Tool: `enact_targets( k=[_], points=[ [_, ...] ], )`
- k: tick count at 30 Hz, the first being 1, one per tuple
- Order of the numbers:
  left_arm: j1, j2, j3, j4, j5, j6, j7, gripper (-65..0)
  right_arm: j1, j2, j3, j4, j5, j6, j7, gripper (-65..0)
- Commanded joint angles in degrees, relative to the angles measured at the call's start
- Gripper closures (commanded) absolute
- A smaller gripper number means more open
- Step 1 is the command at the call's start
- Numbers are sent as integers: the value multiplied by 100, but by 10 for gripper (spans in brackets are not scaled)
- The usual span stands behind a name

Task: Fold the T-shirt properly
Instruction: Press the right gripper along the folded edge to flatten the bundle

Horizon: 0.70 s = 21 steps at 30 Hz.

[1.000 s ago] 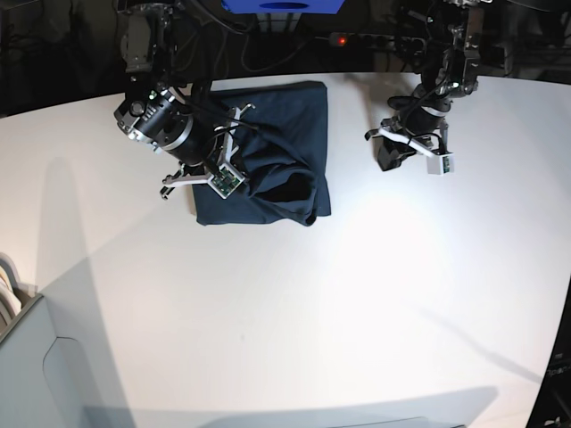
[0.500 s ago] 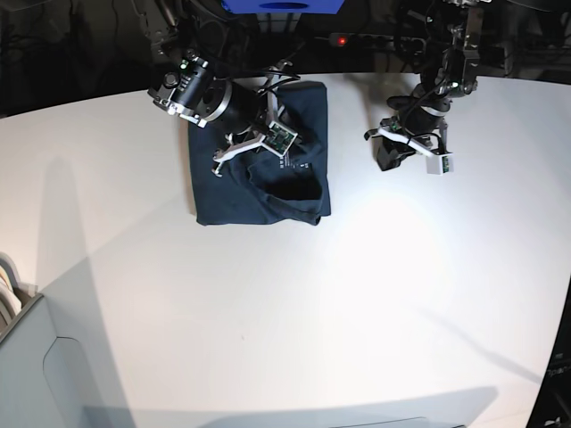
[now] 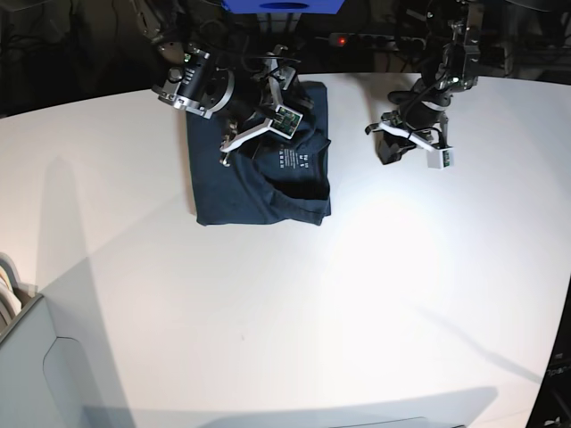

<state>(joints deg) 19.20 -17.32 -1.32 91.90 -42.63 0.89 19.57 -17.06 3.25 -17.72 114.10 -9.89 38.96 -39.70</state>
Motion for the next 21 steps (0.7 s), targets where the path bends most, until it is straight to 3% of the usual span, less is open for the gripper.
enact_targets(
  k=[1, 7, 12, 21],
  points=[
    [-17, -48, -22, 186, -40, -49, -107, 0, 14, 67, 35, 304, 123, 104, 168, -420],
    [89, -83, -30, 494, -40, -49, -107, 0, 102, 93, 334, 445, 123, 104, 133, -422],
    [89, -92, -39, 520, -40, -40, -107, 0, 102, 75, 273, 119, 132, 104, 159, -421],
    [256, -39, -663, 520, -49, -75, -107, 0, 251, -100, -176, -883, 114, 104, 309, -420]
  ],
)
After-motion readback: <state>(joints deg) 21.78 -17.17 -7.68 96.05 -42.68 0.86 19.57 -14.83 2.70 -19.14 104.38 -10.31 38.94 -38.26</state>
